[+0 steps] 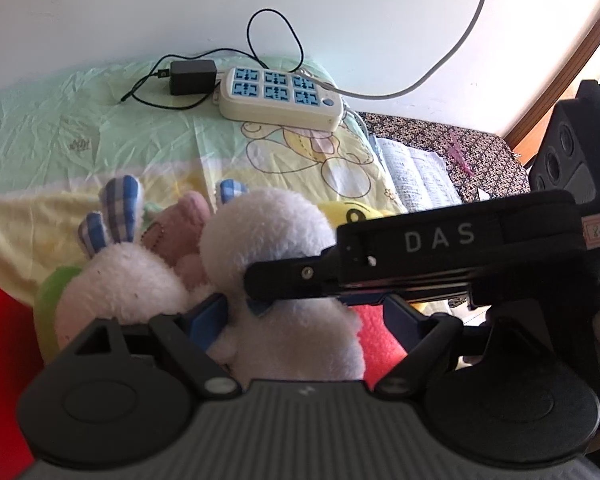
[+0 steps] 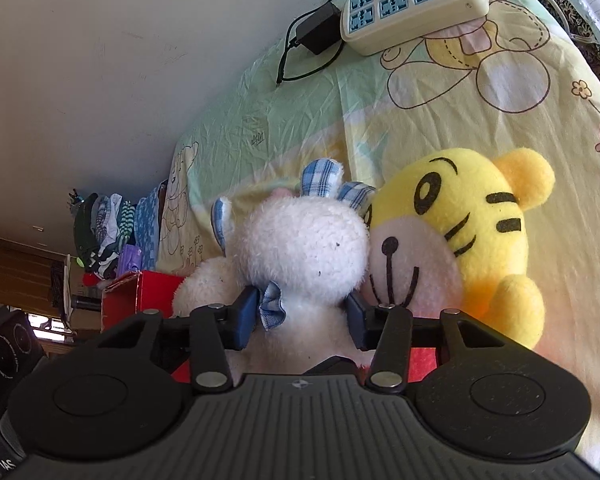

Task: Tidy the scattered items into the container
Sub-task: 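Grasp the white bunny plush with the right gripper while the left gripper grasps it too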

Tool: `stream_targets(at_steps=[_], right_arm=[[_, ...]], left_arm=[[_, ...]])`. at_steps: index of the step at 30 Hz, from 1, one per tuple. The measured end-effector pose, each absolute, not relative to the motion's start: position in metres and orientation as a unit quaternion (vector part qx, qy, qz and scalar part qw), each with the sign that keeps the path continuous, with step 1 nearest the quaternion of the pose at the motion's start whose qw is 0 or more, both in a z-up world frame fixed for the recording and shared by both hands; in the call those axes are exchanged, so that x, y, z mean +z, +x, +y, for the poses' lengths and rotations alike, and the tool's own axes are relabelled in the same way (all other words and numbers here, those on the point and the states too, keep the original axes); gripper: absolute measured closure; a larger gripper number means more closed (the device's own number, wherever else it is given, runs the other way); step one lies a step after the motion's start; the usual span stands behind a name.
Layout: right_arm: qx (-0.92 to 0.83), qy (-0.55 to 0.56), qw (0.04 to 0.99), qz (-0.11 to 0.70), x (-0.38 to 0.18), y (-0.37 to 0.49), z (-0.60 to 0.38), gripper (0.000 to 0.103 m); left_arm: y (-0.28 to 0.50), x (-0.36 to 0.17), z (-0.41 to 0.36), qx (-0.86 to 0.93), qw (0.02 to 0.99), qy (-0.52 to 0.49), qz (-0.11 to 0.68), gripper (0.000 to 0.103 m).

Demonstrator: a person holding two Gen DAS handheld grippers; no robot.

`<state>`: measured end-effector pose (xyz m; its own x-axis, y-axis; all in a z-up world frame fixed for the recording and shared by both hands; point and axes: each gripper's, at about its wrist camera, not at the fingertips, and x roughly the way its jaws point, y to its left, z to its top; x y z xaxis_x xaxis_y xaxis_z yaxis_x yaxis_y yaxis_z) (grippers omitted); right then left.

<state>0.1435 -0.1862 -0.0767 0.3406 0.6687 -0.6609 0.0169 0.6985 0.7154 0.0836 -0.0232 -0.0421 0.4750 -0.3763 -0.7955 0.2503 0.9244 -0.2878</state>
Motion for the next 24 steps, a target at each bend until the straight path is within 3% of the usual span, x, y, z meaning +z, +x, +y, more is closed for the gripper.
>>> stream_targets(at_steps=[6, 12, 16, 24], right_arm=[[0.223, 0.324, 0.764, 0.511, -0.064, 0.123, -0.197, 0.056], [0.252, 0.358, 0.751, 0.494, -0.062, 0.102, -0.202, 0.057], [0.257, 0.354, 0.749, 0.496, -0.063, 0.083, -0.192, 0.057], [0.269, 0.342, 0.753, 0.494, -0.051, 0.048, -0.179, 0.057]], left_arm=[[0.061, -0.023, -0.029, -0.199, 0.866, -0.047, 0.457, 0.026], [0.036, -0.020, -0.021, -0.200, 0.866, -0.045, 0.456, 0.023], [0.016, -0.024, -0.014, -0.198, 0.864, -0.051, 0.460, 0.034], [-0.029, -0.010, -0.002, -0.196, 0.871, -0.061, 0.447, 0.039]])
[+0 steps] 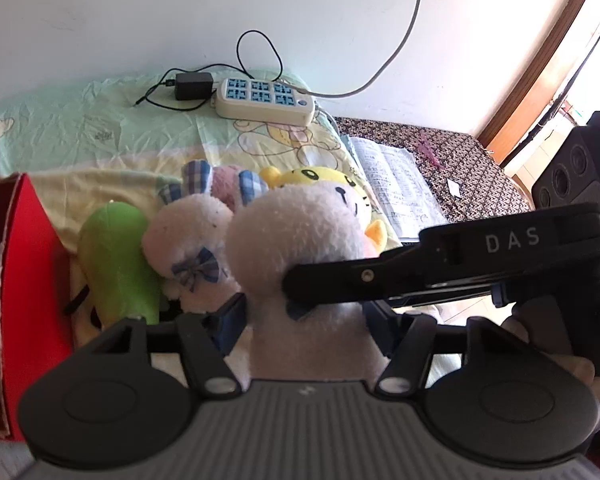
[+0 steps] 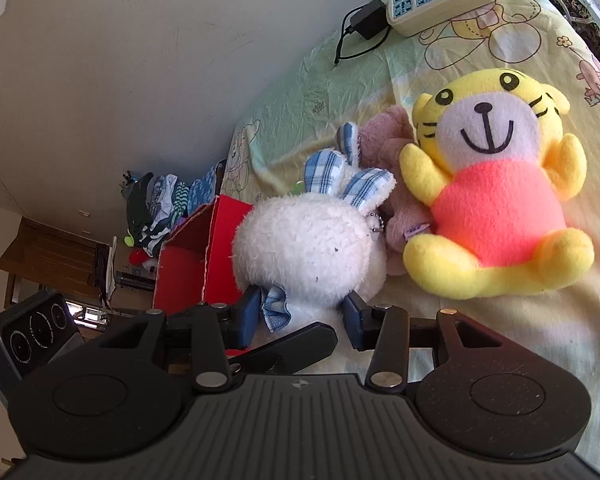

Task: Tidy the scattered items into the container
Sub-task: 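Grasp the white bunny plush with the right gripper while the left gripper grasps it too, then carry the white bunny plush with both grippers over the red box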

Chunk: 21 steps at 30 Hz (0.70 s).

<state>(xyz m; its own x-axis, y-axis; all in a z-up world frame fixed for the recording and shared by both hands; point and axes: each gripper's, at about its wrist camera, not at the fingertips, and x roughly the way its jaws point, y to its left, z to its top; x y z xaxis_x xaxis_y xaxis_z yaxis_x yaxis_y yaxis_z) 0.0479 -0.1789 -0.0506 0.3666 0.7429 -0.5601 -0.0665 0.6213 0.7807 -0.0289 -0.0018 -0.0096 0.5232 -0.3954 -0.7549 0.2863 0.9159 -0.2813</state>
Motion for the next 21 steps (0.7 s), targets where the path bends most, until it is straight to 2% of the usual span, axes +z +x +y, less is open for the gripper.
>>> stream_targets(at_steps=[8, 21], right_arm=[[0.310, 0.350, 0.735, 0.491, -0.043, 0.028, -0.148, 0.057], [0.361, 0.302, 0.761, 0.447, 0.007, 0.027, -0.019, 0.056]], left_arm=[[-0.071, 0.012, 0.030, -0.172, 0.882, -0.069, 0.434, 0.039], [-0.104, 0.059, 0.159, -0.147, 0.916, -0.077, 0.366, 0.039]])
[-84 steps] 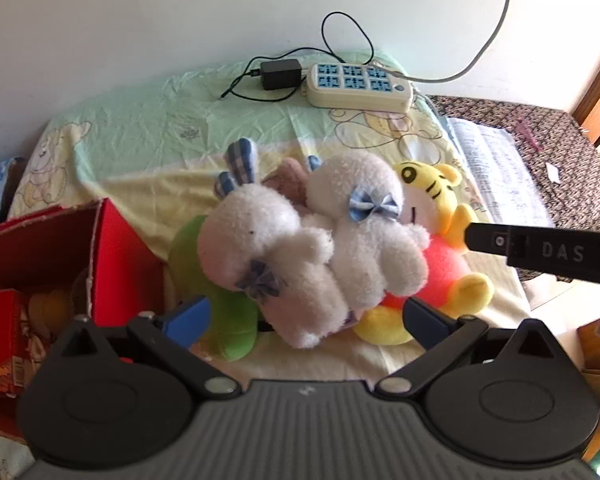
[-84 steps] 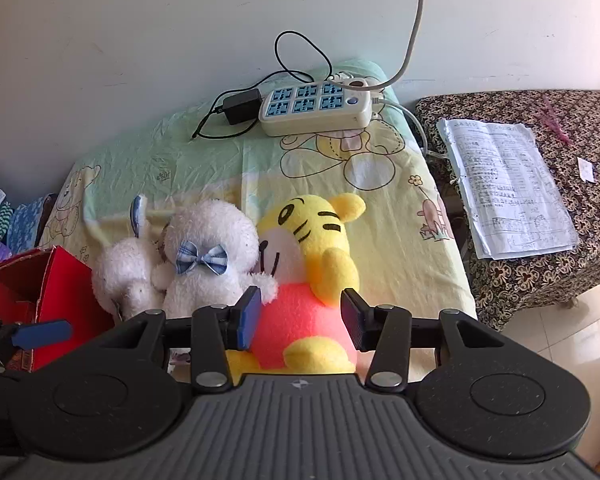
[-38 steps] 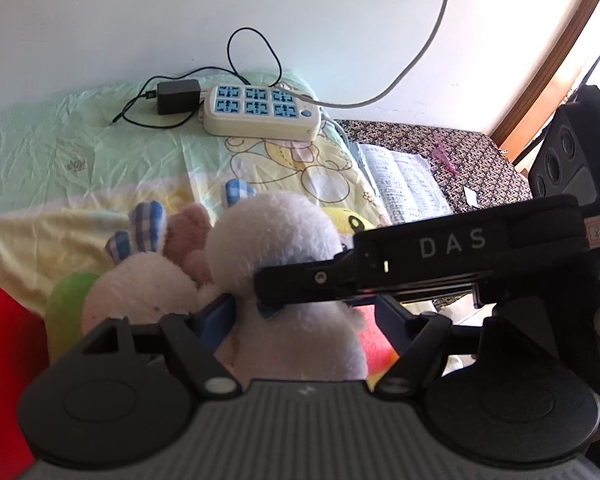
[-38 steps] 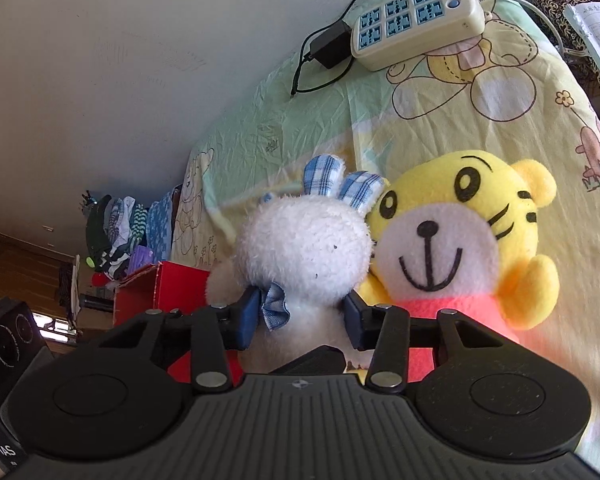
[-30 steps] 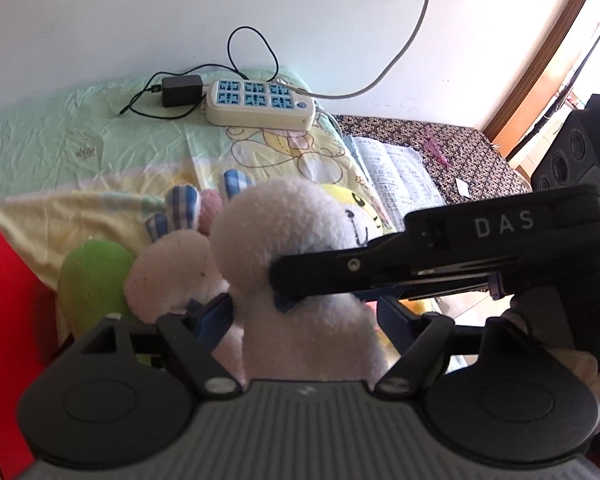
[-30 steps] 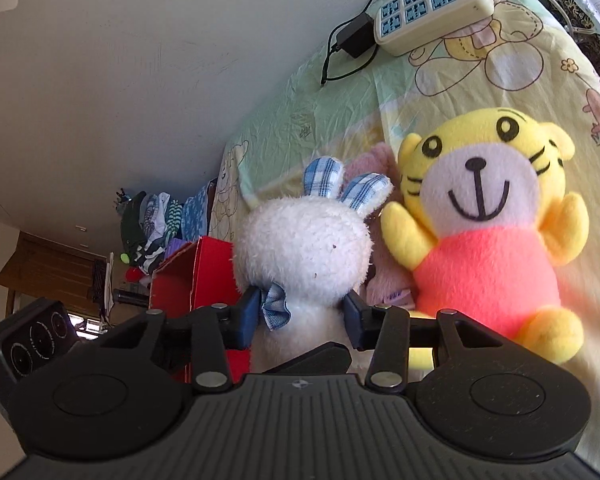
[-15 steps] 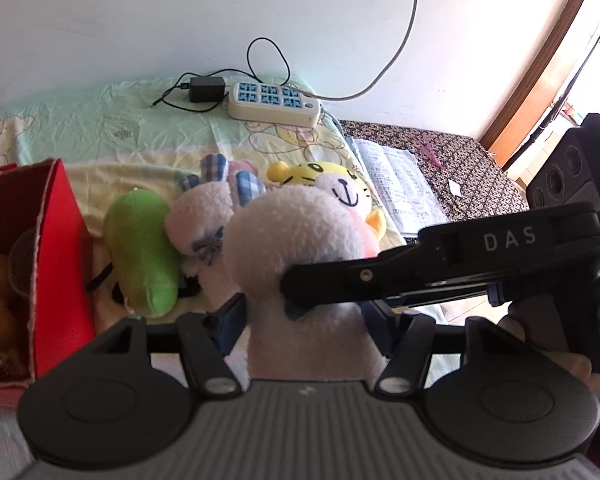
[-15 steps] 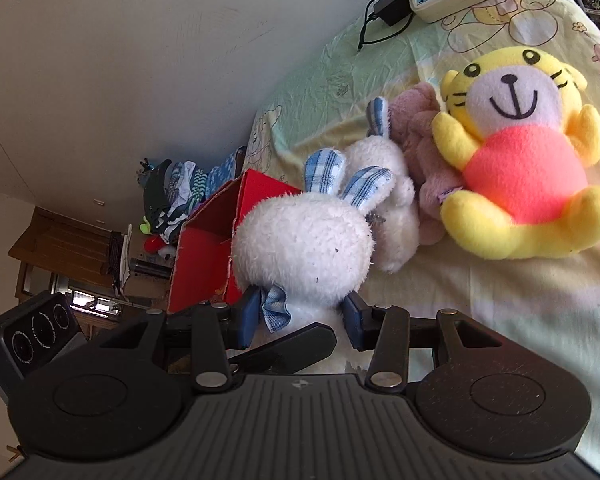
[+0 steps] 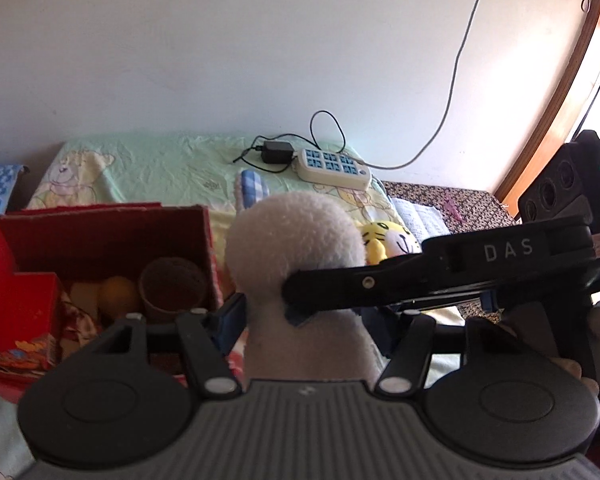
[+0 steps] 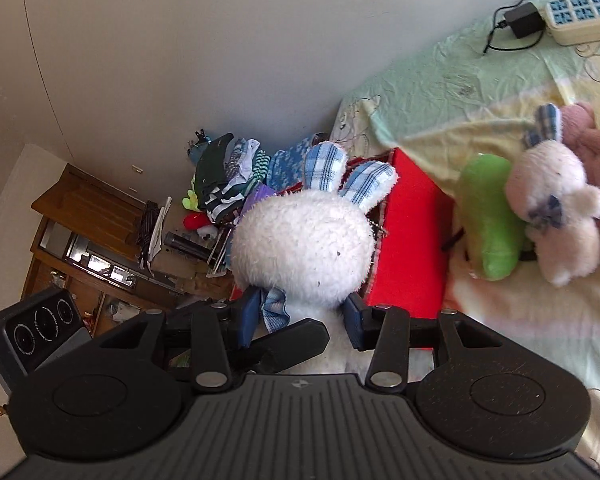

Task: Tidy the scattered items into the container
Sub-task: 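Carry the white bunny plush with both grippers over the red box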

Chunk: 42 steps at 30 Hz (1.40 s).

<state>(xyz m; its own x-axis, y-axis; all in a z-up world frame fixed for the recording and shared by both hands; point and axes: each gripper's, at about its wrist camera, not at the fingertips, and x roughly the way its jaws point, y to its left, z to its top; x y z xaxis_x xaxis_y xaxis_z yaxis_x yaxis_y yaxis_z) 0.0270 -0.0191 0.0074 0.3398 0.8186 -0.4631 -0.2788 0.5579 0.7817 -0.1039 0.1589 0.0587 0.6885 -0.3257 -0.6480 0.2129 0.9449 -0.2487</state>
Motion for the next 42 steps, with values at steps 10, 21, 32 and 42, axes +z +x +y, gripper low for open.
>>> stream_targets(at_steps=[10, 21, 32, 42], right_arm=[[0.373, 0.304, 0.764, 0.430, -0.013, 0.053, 0.107, 0.056], [0.331, 0.321, 0.749, 0.477, -0.062, 0.077, 0.179, 0.056], [0.315, 0.303, 0.730, 0.525, -0.089, 0.100, 0.215, 0.056], [0.317, 0.260, 0.708, 0.575, -0.103, 0.113, 0.235, 0.053]], left_arm=[[-0.088, 0.050, 0.289, -0.118, 0.920, -0.029, 0.372, 0.042], [-0.056, 0.009, 0.352, -0.097, 0.900, 0.009, 0.424, 0.046], [-0.041, -0.016, 0.368, -0.066, 0.883, 0.025, 0.463, 0.051], [-0.039, -0.024, 0.366, -0.055, 0.880, 0.022, 0.472, 0.051]])
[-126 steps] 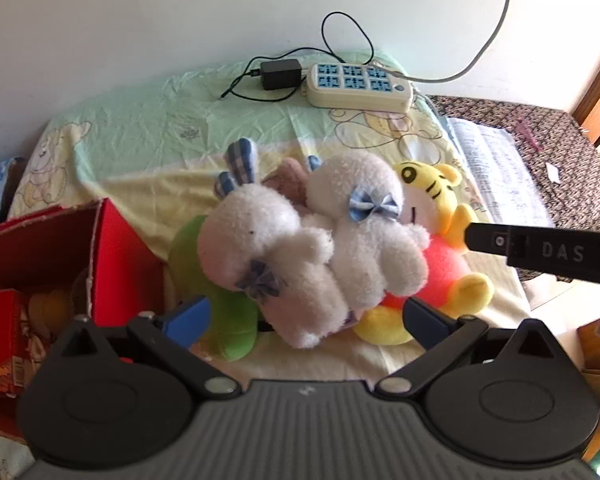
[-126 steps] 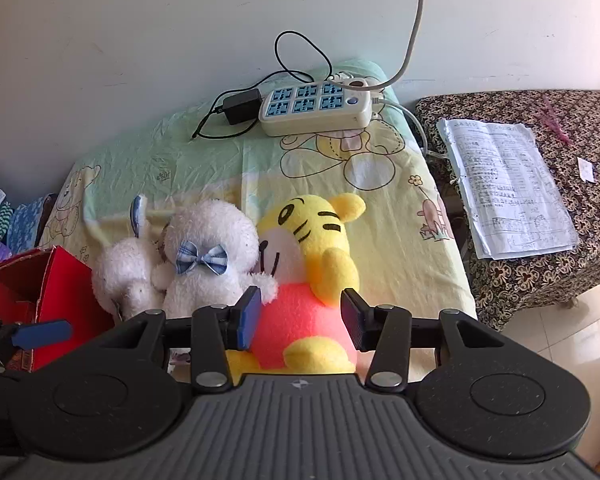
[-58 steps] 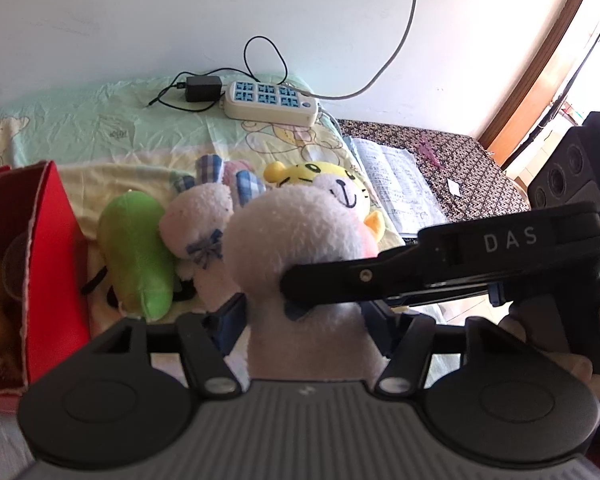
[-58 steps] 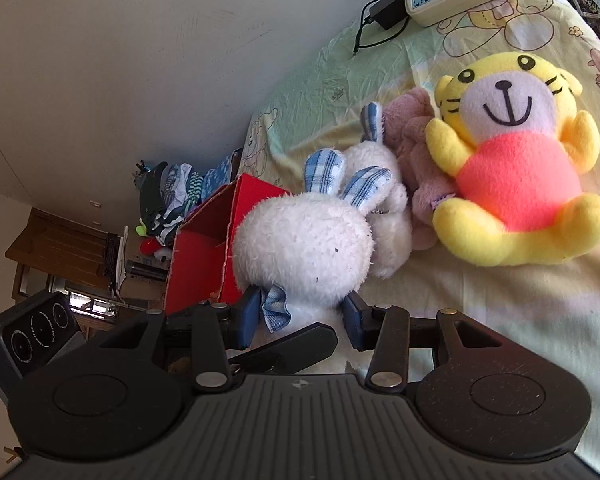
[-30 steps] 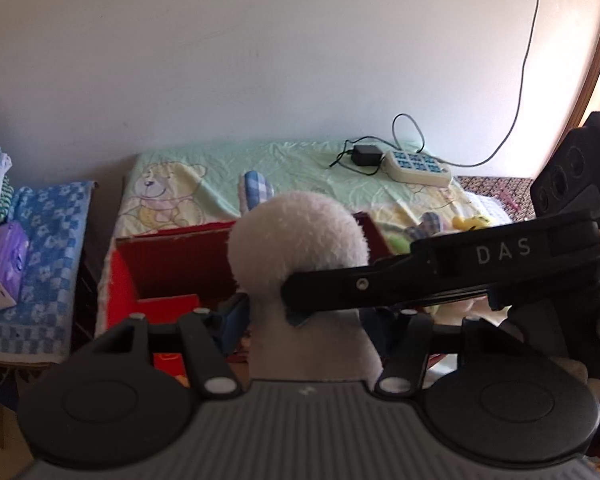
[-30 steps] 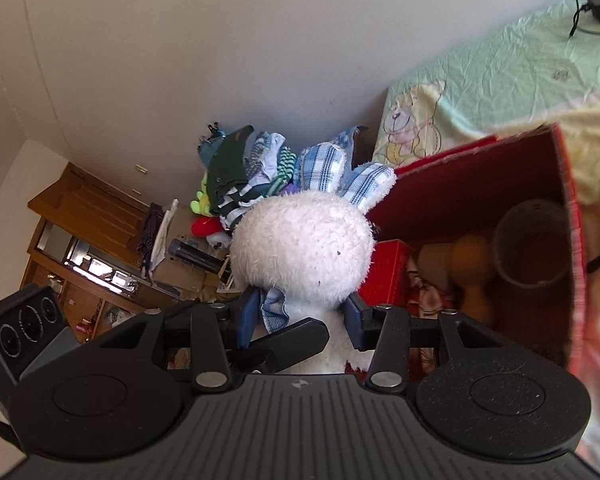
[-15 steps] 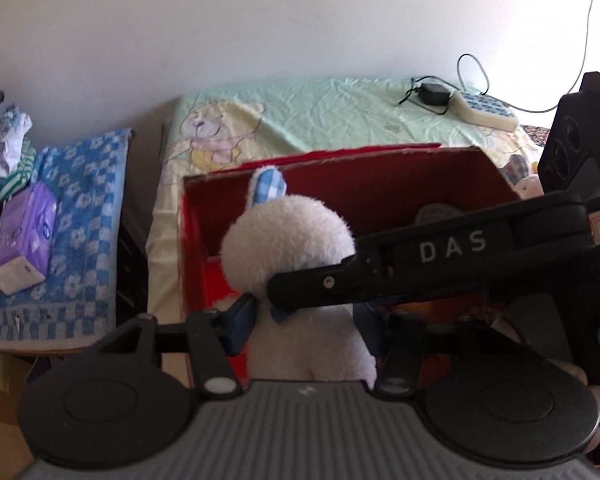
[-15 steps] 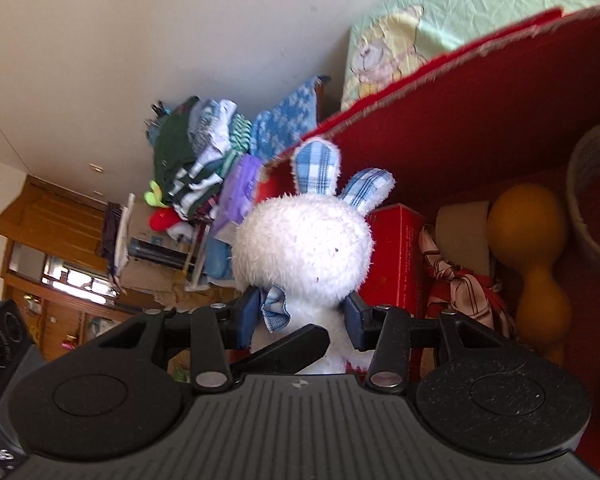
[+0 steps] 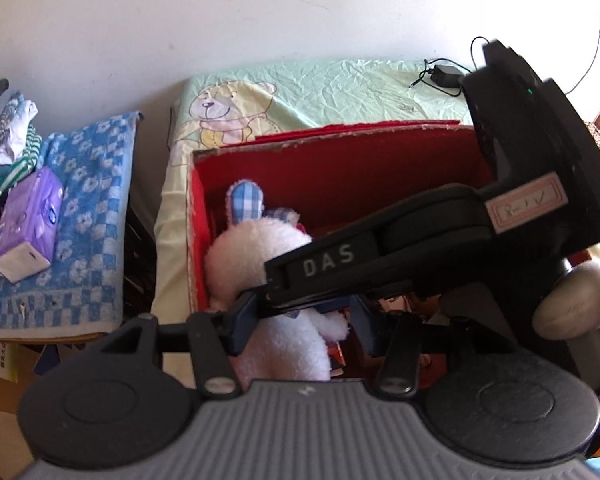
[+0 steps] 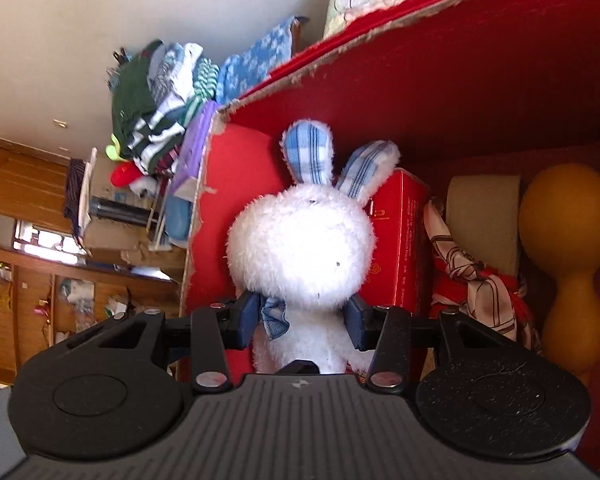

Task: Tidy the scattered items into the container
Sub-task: 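Carry the white bunny plush with both grippers over the red box, then lower the white bunny into the red box and open both grippers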

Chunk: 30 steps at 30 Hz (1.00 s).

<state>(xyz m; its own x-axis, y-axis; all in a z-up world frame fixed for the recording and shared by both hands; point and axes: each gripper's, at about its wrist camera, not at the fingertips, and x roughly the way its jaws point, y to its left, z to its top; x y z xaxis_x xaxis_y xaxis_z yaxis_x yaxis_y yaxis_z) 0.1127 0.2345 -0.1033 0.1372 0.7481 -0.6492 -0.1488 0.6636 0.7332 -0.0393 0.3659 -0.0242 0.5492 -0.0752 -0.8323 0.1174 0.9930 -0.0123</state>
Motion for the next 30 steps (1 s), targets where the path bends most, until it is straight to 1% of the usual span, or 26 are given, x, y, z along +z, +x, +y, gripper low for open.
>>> stream_targets(at_steps=[6, 9, 12, 14, 16, 17, 18, 19, 22, 30], right_arm=[[0.318, 0.246, 0.709, 0.580, -0.099, 0.111, 0.228, 0.052], [0.330, 0.268, 0.703, 0.571, -0.096, 0.110, 0.220, 0.042], [0.335, 0.279, 0.707, 0.558, -0.091, 0.106, 0.213, 0.041], [0.322, 0.281, 0.720, 0.547, -0.088, 0.102, 0.206, 0.044], [0.309, 0.285, 0.726, 0.544, -0.088, 0.099, 0.200, 0.055], [0.303, 0.291, 0.726, 0.545, -0.090, 0.099, 0.197, 0.058], [0.297, 0.299, 0.724, 0.546, -0.091, 0.099, 0.196, 0.065], [0.293, 0.306, 0.722, 0.547, -0.093, 0.099, 0.194, 0.069], [0.282, 0.321, 0.716, 0.552, -0.097, 0.101, 0.197, 0.071], [0.285, 0.316, 0.717, 0.552, -0.095, 0.106, 0.207, 0.071]], left_arm=[[-0.033, -0.032, 0.371, -0.044, 0.874, 0.016, 0.484, 0.052], [-0.031, -0.033, 0.371, -0.039, 0.872, 0.016, 0.487, 0.051], [-0.031, -0.034, 0.371, -0.036, 0.872, 0.015, 0.488, 0.051], [-0.032, -0.032, 0.373, -0.034, 0.873, 0.011, 0.487, 0.051], [-0.032, -0.030, 0.375, -0.029, 0.875, 0.014, 0.484, 0.051], [-0.034, -0.028, 0.375, -0.028, 0.876, 0.013, 0.480, 0.051], [-0.035, -0.026, 0.375, -0.029, 0.878, 0.011, 0.478, 0.051], [-0.036, -0.024, 0.375, -0.032, 0.879, 0.008, 0.476, 0.051], [-0.039, -0.022, 0.373, -0.044, 0.880, 0.008, 0.473, 0.051], [-0.031, -0.032, 0.367, -0.026, 0.868, 0.021, 0.495, 0.051]])
